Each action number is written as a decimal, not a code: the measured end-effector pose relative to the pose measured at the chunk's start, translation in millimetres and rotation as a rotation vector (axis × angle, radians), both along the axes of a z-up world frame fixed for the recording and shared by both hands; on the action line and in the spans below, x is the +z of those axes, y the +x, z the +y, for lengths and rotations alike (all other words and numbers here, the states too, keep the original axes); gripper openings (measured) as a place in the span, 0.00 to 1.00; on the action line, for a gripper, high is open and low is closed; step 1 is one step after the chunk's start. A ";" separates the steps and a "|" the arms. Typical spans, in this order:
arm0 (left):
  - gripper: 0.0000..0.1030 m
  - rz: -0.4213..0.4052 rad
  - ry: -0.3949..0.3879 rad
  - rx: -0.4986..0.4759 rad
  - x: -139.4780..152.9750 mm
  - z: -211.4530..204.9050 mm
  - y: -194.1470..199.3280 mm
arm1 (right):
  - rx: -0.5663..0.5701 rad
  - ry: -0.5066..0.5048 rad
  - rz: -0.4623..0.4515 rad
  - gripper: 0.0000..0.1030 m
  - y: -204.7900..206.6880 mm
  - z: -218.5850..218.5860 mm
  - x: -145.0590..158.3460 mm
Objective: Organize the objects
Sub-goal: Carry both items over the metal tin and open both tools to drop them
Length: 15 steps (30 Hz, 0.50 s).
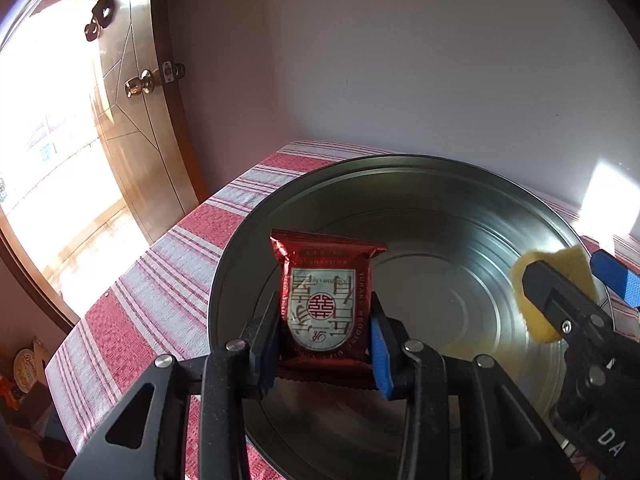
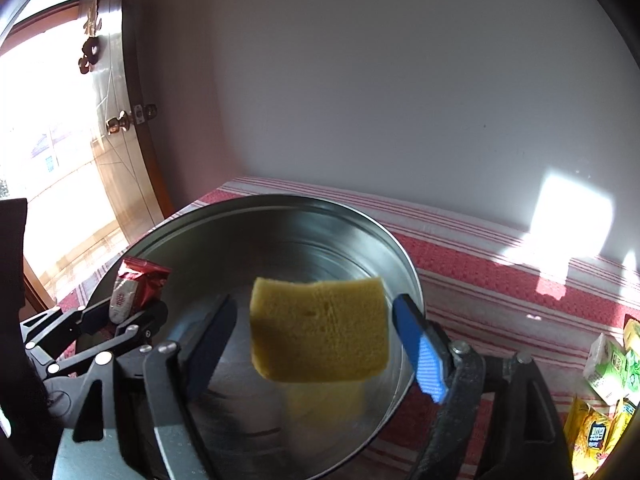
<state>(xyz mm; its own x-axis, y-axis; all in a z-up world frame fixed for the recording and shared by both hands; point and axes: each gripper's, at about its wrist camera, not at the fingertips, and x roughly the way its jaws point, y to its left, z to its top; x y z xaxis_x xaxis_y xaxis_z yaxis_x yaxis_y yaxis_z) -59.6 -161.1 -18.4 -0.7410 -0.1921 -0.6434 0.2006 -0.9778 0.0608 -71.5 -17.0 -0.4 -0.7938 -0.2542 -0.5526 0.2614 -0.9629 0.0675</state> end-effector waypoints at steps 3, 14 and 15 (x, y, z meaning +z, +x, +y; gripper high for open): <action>0.44 0.021 0.029 -0.008 4.9 -0.9 6.4 | 0.002 -0.015 0.046 0.97 8.0 4.0 6.6; 0.94 0.198 0.181 0.049 44.2 -23.8 37.2 | -0.153 -0.021 0.184 1.00 38.9 48.3 23.0; 0.94 0.190 0.180 0.068 43.2 -23.9 37.3 | -0.160 -0.021 0.173 1.00 37.8 50.5 21.7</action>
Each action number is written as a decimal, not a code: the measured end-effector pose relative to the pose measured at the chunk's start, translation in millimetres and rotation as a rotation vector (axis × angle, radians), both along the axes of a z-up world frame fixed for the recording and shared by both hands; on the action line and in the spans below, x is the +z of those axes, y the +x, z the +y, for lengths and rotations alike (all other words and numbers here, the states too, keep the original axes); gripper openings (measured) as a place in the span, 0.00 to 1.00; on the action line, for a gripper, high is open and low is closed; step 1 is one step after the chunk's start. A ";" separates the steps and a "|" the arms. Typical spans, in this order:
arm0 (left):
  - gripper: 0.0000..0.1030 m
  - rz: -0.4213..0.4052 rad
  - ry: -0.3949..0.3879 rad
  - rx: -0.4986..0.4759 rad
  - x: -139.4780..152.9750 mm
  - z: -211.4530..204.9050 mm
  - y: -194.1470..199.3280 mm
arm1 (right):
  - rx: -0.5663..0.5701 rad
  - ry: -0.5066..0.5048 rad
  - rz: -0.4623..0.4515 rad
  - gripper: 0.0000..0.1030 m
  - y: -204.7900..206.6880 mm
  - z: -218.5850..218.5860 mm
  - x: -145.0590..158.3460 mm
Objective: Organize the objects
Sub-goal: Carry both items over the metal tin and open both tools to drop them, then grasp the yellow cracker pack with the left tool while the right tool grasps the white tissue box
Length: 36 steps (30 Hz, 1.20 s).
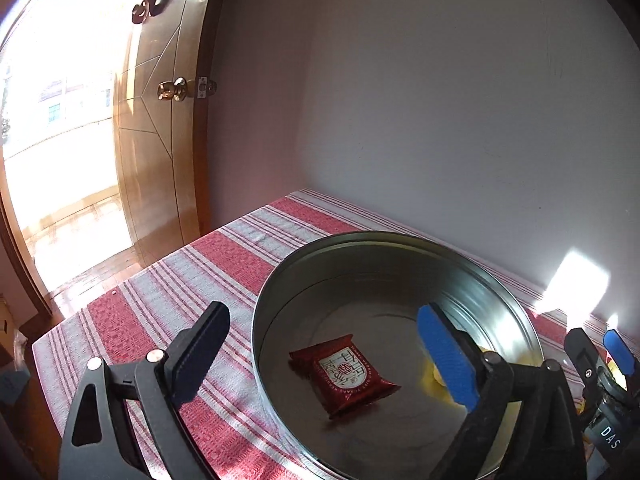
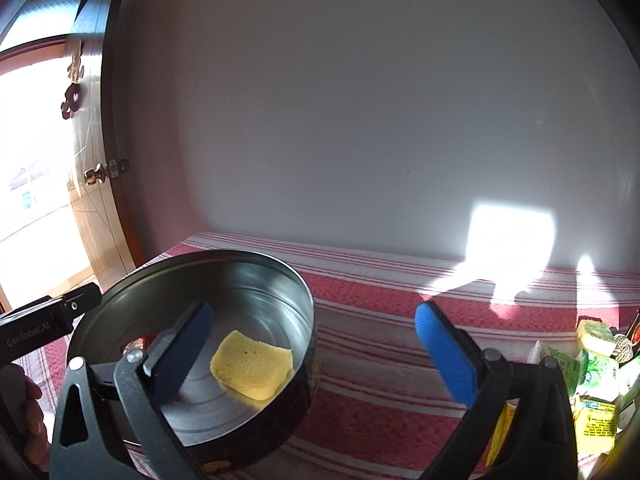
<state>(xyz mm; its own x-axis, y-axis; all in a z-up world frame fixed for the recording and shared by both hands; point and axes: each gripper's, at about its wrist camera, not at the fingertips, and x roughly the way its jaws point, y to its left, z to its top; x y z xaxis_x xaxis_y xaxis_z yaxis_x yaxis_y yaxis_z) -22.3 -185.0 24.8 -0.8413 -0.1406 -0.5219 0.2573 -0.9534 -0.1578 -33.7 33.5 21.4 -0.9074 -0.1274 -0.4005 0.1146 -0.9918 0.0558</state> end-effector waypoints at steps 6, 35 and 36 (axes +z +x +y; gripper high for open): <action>0.94 -0.016 -0.095 -0.007 -11.6 27.9 8.2 | -0.020 0.022 -0.057 1.00 -3.4 11.6 -8.2; 0.94 -0.055 -0.210 -0.565 -32.4 267.8 39.8 | -0.418 0.059 -0.193 1.00 97.5 251.8 -23.0; 0.94 -0.063 -0.205 -0.576 -33.8 272.0 39.2 | -0.421 0.043 -0.212 1.00 102.5 260.9 -24.2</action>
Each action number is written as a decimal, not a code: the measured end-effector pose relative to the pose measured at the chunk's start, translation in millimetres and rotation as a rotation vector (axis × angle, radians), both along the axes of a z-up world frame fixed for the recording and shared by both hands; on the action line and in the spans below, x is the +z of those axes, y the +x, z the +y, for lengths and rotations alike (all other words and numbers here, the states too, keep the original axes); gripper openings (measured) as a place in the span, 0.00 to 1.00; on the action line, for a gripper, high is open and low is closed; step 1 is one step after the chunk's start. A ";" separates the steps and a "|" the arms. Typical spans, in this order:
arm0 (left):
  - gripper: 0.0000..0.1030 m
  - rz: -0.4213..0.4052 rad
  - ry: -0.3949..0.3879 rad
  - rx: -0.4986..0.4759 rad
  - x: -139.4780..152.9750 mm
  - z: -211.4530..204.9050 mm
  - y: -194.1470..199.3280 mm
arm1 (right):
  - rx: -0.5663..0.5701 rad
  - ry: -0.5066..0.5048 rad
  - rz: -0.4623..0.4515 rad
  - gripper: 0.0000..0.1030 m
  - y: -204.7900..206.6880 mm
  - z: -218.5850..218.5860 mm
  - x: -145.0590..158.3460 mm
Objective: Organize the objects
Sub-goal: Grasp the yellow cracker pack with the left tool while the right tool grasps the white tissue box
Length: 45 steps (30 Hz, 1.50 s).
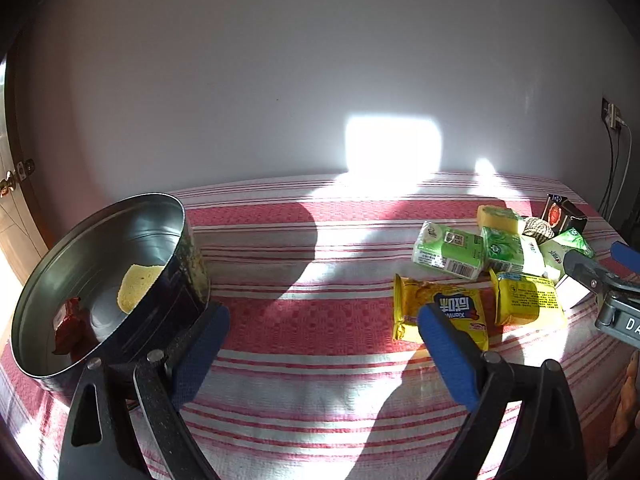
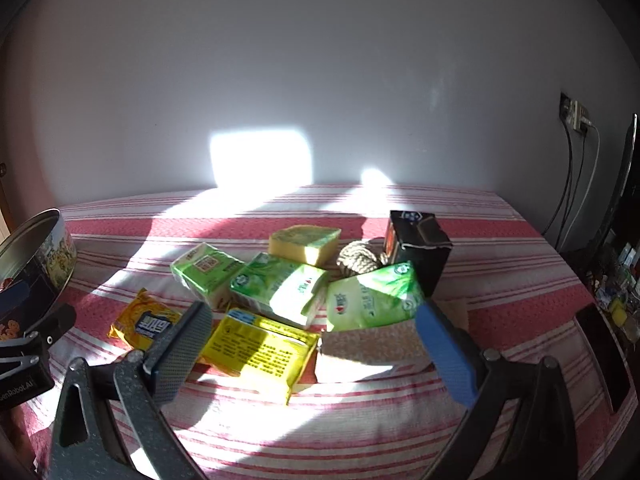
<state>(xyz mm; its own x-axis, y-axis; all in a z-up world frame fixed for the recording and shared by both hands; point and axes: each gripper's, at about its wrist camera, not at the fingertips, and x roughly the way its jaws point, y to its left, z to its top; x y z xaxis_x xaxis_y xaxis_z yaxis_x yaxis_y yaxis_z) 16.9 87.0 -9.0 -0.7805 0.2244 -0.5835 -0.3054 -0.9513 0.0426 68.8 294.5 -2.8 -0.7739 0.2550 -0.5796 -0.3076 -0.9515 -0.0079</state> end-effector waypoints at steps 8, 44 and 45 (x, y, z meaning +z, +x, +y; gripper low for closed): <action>0.94 -0.060 -0.031 -0.042 -8.6 30.0 -5.3 | -0.022 -0.078 -0.097 1.00 4.7 42.8 -14.3; 0.71 -0.265 -0.063 -0.137 -37.8 89.8 -41.1 | -0.020 -0.166 0.035 0.78 14.4 65.5 -4.4; 0.70 -0.265 -0.062 -0.138 -37.6 89.8 -41.1 | -0.023 -0.161 0.042 0.78 15.6 64.8 -3.6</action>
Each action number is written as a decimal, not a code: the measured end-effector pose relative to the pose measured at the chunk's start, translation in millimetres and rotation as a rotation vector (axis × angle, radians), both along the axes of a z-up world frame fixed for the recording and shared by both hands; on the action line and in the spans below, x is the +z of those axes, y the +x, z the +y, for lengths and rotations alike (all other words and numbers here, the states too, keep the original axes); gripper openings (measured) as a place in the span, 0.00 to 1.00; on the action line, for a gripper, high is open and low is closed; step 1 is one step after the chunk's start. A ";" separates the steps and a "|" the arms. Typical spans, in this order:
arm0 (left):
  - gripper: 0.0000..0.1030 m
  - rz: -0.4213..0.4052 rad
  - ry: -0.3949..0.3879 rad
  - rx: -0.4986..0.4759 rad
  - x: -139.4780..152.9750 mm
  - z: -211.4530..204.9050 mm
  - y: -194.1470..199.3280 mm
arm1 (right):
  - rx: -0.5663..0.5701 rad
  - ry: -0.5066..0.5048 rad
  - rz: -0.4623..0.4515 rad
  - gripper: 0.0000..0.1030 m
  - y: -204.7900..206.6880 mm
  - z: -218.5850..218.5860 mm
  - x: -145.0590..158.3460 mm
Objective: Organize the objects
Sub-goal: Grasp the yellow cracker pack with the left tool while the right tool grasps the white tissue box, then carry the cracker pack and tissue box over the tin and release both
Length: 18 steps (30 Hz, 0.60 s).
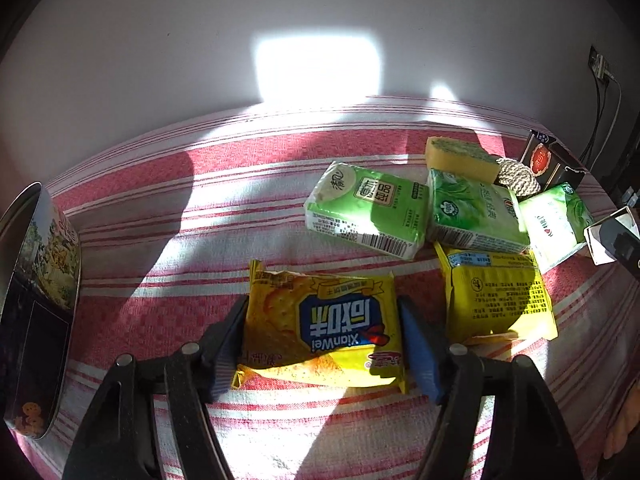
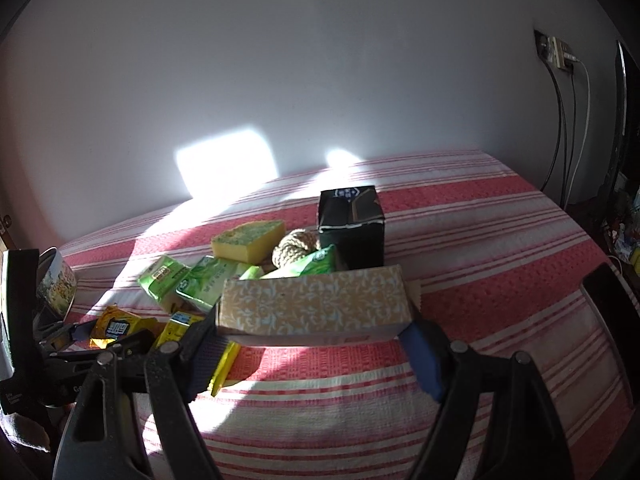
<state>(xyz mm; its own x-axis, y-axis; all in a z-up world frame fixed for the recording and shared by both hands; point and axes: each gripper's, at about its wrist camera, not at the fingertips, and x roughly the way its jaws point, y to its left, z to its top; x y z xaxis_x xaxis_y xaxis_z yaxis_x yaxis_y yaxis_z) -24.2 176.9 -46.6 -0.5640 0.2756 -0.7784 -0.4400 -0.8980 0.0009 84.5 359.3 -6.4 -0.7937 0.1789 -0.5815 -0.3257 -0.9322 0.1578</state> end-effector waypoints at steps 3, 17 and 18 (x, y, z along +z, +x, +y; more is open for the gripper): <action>0.69 0.000 0.021 0.006 1.5 -4.2 -0.8 | -0.011 0.028 0.022 0.78 3.4 -3.0 3.2; 0.69 0.200 0.062 0.048 37.0 -53.9 24.1 | -0.016 0.180 0.055 0.78 4.1 -37.0 6.3; 0.69 0.198 0.066 0.058 37.2 -59.4 23.6 | -0.020 0.180 0.058 0.78 4.8 -39.2 6.3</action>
